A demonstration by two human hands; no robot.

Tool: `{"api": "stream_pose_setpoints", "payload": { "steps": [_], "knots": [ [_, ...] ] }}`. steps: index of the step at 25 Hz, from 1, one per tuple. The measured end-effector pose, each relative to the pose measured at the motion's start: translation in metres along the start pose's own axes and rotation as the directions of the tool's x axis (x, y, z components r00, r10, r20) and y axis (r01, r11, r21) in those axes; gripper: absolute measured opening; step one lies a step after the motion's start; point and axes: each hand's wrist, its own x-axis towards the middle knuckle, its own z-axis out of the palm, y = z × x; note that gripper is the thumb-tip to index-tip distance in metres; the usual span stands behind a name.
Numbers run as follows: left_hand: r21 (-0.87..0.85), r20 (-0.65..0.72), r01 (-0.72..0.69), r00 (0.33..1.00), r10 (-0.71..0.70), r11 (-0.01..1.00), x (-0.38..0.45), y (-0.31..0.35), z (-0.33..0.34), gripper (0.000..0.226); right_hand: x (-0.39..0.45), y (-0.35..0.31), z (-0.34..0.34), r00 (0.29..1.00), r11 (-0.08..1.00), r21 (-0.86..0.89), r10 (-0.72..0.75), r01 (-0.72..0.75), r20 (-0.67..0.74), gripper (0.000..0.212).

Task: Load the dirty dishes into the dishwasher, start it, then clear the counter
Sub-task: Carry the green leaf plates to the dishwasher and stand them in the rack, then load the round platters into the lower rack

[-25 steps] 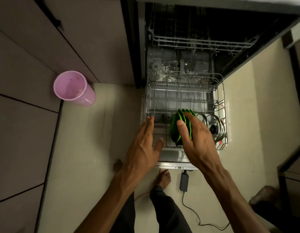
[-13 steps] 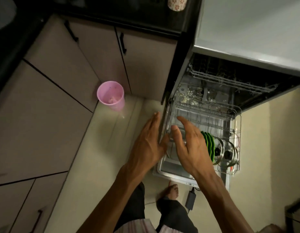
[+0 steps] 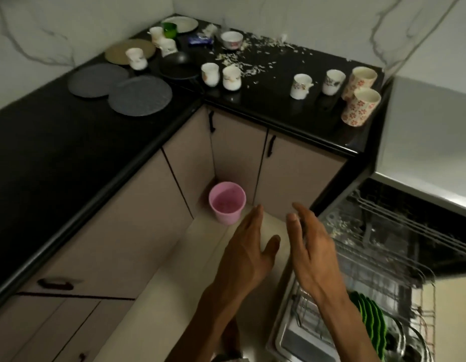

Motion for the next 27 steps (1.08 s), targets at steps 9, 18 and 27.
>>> {"api": "stream_pose_setpoints", "payload": {
  "steps": [9,18,27],
  "knots": [
    [-0.028,-0.211,0.098,0.972,-0.102,0.995,0.04,-0.022,-0.056,0.076,0.059,-0.051,0.038,0.985,0.986,0.104,-0.143,0.133,0.099,0.026],
    [-0.032,-0.312,0.092,0.945,-0.097,0.995,0.111,-0.013,-0.107,0.076,0.153,-0.061,0.048,0.945,0.973,0.018,-0.227,0.229,0.235,0.057],
    [-0.072,-0.404,0.116,0.904,-0.136,0.991,0.165,-0.031,-0.142,0.067,0.218,-0.077,0.076,0.903,0.949,0.014,-0.305,0.315,0.304,0.045]
  ]
}}
